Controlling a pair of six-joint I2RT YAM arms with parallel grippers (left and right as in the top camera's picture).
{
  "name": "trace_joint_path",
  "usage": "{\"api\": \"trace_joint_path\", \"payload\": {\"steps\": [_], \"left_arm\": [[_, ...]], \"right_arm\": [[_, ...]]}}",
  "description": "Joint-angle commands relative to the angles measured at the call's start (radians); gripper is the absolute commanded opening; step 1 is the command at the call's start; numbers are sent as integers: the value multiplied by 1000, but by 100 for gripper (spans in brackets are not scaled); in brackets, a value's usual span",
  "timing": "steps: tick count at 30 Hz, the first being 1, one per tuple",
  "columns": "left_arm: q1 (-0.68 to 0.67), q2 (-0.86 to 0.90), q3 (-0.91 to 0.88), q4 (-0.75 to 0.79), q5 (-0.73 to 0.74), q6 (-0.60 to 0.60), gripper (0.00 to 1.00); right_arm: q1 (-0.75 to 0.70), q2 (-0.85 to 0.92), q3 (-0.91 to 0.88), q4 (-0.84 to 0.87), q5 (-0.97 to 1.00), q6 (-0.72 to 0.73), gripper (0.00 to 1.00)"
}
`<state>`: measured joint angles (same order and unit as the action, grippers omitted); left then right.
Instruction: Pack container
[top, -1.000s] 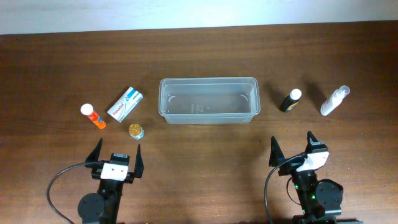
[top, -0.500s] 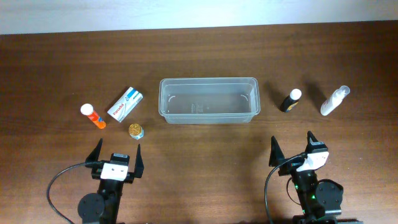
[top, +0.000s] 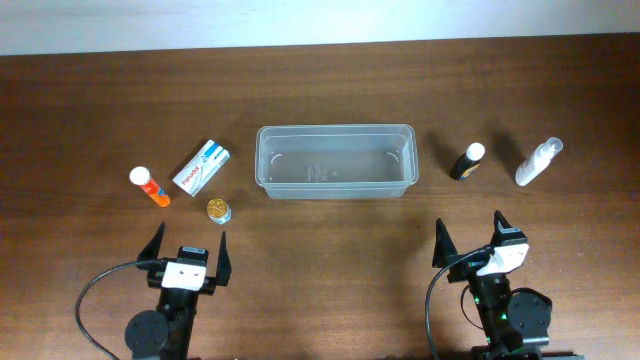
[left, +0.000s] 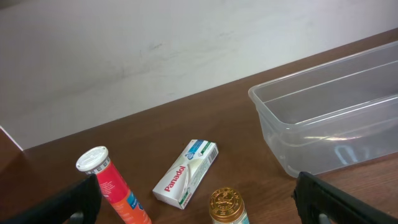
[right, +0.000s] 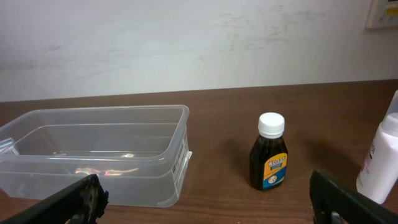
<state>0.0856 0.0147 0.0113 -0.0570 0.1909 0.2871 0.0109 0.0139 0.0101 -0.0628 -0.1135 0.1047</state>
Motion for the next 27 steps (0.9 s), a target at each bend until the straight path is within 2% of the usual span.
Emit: {"api": "trace_joint_path", "payload": {"steps": [1, 5, 8, 14, 19, 27], "left_arm": [[4, -10, -2, -8, -4, -10, 99], [4, -10, -2, -8, -4, -10, 99], [4, -10, -2, -8, -4, -10, 99], [4, -10, -2, -8, -4, -10, 99], [4, -10, -2, -8, -4, -10, 99], [4, -10, -2, -8, -4, -10, 99]], "right_arm": [[-5, -10, -5, -8, 16, 3, 98], [-6, -10, -5, 2, 48, 19, 98], [-6, -10, 14, -2, 144, 70, 98], [-6, 56, 198, -83, 248, 72, 98], [-6, 320, 480, -267, 287, 72, 98], [-21, 906, 1075, -705, 344, 147, 98]]}}
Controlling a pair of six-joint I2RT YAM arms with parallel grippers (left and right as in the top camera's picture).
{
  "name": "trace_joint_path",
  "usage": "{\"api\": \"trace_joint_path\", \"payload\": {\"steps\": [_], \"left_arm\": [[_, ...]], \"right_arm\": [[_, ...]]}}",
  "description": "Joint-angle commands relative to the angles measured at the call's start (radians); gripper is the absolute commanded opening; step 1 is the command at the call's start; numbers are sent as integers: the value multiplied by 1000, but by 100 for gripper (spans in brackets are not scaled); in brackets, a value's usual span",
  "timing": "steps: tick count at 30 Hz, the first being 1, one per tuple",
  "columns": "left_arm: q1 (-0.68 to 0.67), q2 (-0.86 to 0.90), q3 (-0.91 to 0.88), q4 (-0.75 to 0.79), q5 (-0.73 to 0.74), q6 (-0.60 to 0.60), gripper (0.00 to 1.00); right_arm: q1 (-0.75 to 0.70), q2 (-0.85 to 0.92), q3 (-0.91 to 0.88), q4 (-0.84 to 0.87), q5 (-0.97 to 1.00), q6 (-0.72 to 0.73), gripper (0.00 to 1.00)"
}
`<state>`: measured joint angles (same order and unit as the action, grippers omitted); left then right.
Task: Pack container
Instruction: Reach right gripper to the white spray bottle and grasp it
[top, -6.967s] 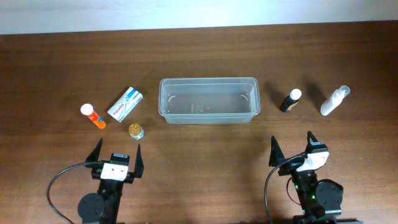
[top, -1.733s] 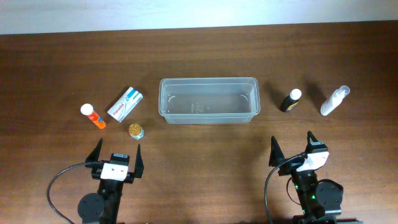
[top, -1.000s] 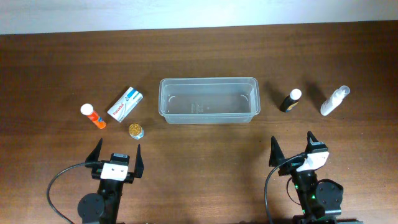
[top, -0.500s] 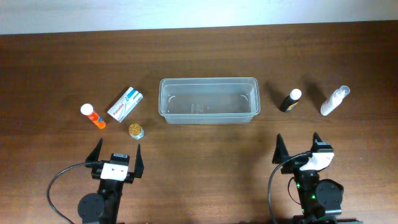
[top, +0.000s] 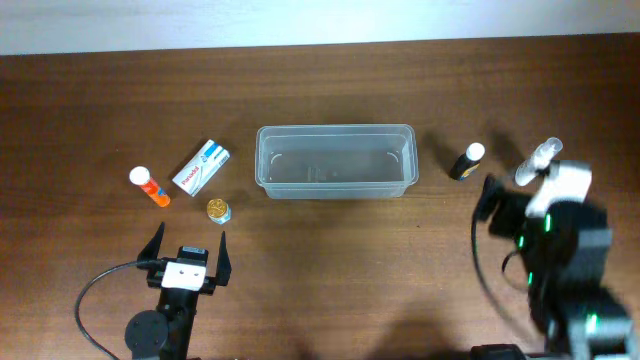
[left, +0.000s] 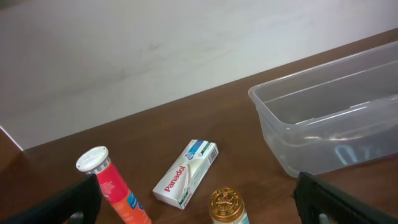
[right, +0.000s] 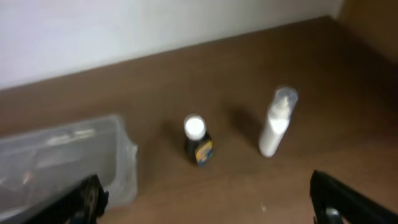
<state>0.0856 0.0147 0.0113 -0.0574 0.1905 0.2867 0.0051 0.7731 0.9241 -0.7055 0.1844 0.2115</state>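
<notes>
An empty clear plastic container (top: 335, 160) stands mid-table, also seen in both wrist views (left: 336, 118) (right: 62, 158). To its left lie an orange tube (top: 149, 186), a Panadol box (top: 201, 166) and a gold-lidded jar (top: 219, 210). On its right stand a dark bottle (top: 466, 161) (right: 198, 142) and a white spray bottle (top: 537, 160) (right: 275, 122). My left gripper (top: 187, 245) (left: 199, 205) rests open near the front edge. Raised above the table just in front of the two bottles, my right gripper (top: 515, 200) (right: 208, 205) is open and holds nothing.
The brown table runs back to a white wall. The right arm's body (top: 560, 260) covers the table's front right and partly overlaps the spray bottle in the overhead view. The table's right edge shows in the right wrist view.
My right arm has left its rest place at the front edge and now is raised and farther back and right, looking down on the dark bottle and spray bottle. The left arm is unchanged.
</notes>
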Motion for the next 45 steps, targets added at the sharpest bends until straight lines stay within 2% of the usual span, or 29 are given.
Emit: {"api": "trace_joint_path", "payload": {"steps": [1, 6, 11, 20, 24, 36, 45], "left_arm": [[4, -10, -2, -7, -3, -9, 100], [4, -10, -2, -7, -3, -10, 99], [4, -10, -2, -7, -3, -10, 99], [4, -10, -2, -7, -3, -9, 99], [4, -10, -2, -7, -3, -10, 99], [4, -10, -2, -7, -3, -9, 99], [4, -10, -2, -7, -3, -10, 99]], "right_arm": [[-27, 229, 252, -126, 45, 40, 98], [-71, 517, 560, -320, 52, 29, 98], [-119, 678, 684, -366, 41, -54, 99], [-389, 789, 698, -351, -170, -37, 98], [-459, 857, 698, -336, -251, -103, 98], [-463, 1107, 698, -223, -264, -156, 100], [-460, 1184, 697, -150, -290, -201, 99]]}}
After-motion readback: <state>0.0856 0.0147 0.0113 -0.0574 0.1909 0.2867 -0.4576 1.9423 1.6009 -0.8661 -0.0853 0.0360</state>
